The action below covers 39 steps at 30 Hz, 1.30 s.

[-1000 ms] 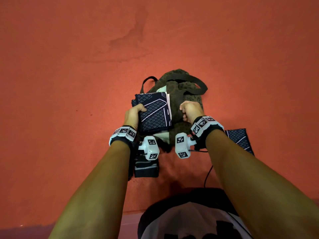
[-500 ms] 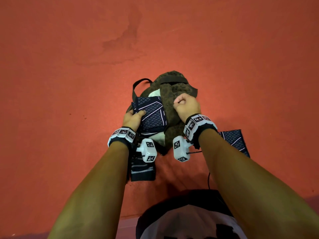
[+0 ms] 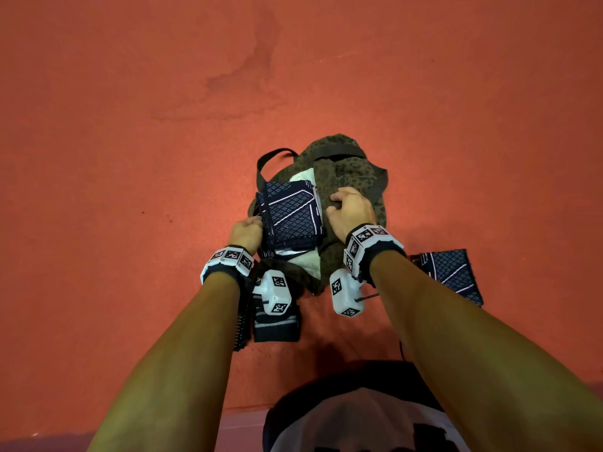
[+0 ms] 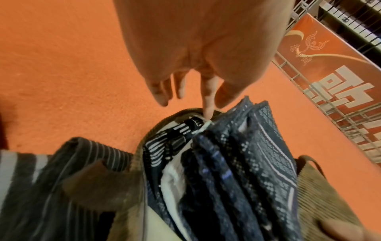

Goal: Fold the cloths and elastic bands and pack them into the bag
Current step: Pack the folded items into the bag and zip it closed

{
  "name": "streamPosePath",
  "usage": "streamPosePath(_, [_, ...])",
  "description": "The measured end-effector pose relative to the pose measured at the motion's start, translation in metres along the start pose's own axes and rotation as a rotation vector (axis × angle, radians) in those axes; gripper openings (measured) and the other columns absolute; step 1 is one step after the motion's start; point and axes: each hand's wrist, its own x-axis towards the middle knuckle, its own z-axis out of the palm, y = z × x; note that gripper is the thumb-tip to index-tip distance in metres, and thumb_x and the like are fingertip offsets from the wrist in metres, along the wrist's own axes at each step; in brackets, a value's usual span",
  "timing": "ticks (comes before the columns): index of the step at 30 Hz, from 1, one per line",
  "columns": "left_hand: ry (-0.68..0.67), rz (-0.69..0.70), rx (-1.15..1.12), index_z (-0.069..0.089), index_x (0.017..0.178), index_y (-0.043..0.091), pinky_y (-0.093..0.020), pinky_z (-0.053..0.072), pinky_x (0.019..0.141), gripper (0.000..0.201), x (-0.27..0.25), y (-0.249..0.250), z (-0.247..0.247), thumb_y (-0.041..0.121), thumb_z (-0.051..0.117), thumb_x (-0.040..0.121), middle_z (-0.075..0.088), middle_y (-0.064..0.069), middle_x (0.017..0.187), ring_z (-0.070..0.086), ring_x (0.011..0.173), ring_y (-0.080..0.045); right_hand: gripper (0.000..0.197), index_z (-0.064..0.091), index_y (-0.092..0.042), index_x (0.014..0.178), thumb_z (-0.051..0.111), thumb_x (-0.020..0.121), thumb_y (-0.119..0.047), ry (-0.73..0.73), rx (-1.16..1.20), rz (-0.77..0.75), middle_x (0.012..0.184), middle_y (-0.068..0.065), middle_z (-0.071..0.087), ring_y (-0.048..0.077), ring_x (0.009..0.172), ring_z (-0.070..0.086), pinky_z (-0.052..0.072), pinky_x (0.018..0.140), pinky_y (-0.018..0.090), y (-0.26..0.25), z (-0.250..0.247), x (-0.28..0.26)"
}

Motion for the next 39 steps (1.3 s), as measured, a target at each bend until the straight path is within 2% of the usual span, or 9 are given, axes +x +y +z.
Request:
streamPosePath(2, [0.027,0.021,0.028,0.066,0.124,0.012,-0.040,0.050,0.103,0.033,0.002,-0.001,0.001,0.013,0.051,0.095,0.070,-0.009,0.115,0.065,0.108,-0.025,0.029,0.068,-0.015,0.117,0.058,0.090,-0.016,0.030,0.036,0.007,0.133,-0.007,0.056,0.018,0.116,0.056,0.039,0.097,0.021,-0.001,-0.001,0.000])
streamPosePath(8, [0.106,0.100,0.004,0.069,0.106,0.006,-0.027,0.056,0.075,0.018,-0.003,0.009,-0.001,0.013,0.066,0.089,0.071,-0.007,0.087,0.066,0.072,-0.015,0.030,0.064,-0.011,0.119,0.056,0.090,-0.014,0.043,0.018,-0.057,0.132,-0.004,0.054,0.022,0.122,0.037,0.031,0.101,0.021,-0.001,-0.006,-0.003])
streamPosePath(16, [0.120,0.233,-0.034,0.067,0.092,0.011,-0.024,0.052,0.071,0.014,-0.032,0.044,0.009,0.001,0.061,0.085,0.068,-0.005,0.083,0.066,0.080,-0.021,0.012,0.067,-0.017,0.094,0.060,0.086,-0.011,0.111,0.165,0.045,0.120,0.001,0.057,0.028,0.115,0.052,0.040,0.098,0.028,-0.008,-0.030,-0.004])
streamPosePath(22, [0.132,0.288,-0.066,0.061,0.077,0.017,-0.043,0.058,0.082,0.001,-0.057,0.076,0.015,0.017,0.061,0.078,0.069,-0.010,0.083,0.069,0.089,-0.032,0.017,0.070,-0.018,0.084,0.057,0.084,-0.007,0.131,0.169,0.087,0.108,0.003,0.070,0.027,0.106,0.063,0.049,0.094,0.033,-0.004,-0.063,-0.007])
streamPosePath(25, [0.145,0.323,-0.097,0.057,0.074,0.018,-0.038,0.055,0.079,0.006,-0.072,0.089,0.019,0.015,0.061,0.078,0.065,-0.006,0.079,0.066,0.084,-0.029,0.008,0.061,-0.018,0.078,0.065,0.084,-0.014,0.171,0.191,0.134,0.099,0.003,0.068,0.026,0.095,0.061,0.048,0.081,0.030,0.001,-0.084,-0.007])
streamPosePath(29, [0.158,0.368,-0.109,0.053,0.070,0.018,-0.028,0.046,0.065,0.015,-0.087,0.100,0.025,0.008,0.057,0.080,0.057,-0.002,0.070,0.056,0.070,-0.021,0.047,0.056,-0.010,0.098,0.079,0.074,-0.044,0.147,0.199,0.221,0.098,0.005,0.060,0.028,0.096,0.056,0.048,0.078,0.036,0.010,-0.090,-0.011])
streamPosePath(31, [0.148,0.377,-0.105,0.054,0.071,0.018,-0.027,0.045,0.064,0.015,-0.090,0.103,0.027,0.007,0.057,0.080,0.057,-0.001,0.068,0.056,0.068,-0.020,0.052,0.057,-0.010,0.094,0.079,0.072,-0.051,0.135,0.198,0.246,0.096,0.007,0.063,0.030,0.093,0.058,0.048,0.072,0.037,0.014,-0.086,-0.014])
streamPosePath(34, [0.140,0.372,-0.092,0.056,0.070,0.018,-0.029,0.047,0.065,0.015,-0.092,0.101,0.030,0.006,0.057,0.078,0.059,-0.001,0.067,0.058,0.067,-0.021,0.043,0.053,-0.013,0.071,0.074,0.077,-0.051,0.129,0.230,0.274,0.081,0.005,0.061,0.030,0.083,0.058,0.039,0.063,0.033,0.023,-0.082,-0.022])
streamPosePath(39, [0.122,0.353,-0.084,0.058,0.072,0.018,-0.029,0.049,0.065,0.013,-0.093,0.093,0.034,0.006,0.057,0.078,0.060,-0.003,0.068,0.059,0.067,-0.021,0.028,0.066,-0.014,0.077,0.062,0.086,-0.040,0.147,0.285,0.289,0.086,0.010,0.069,0.033,0.082,0.063,0.043,0.065,0.030,0.033,-0.082,-0.027])
